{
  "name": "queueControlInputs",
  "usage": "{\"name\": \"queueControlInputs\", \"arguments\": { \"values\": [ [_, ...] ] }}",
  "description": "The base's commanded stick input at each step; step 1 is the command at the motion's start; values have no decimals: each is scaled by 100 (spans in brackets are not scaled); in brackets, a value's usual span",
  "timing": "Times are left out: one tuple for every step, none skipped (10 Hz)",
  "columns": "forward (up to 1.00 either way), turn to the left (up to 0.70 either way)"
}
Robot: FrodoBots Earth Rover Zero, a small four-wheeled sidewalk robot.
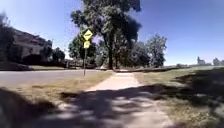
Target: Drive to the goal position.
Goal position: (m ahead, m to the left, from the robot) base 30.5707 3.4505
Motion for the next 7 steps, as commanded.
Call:
{"name": "queueControlInputs", "arguments": {
  "values": [
    [85,-33],
    [85,-23],
    [85,-13],
    [85,-2],
    [85,0],
    [85,0],
    [85,6]
  ]
}}
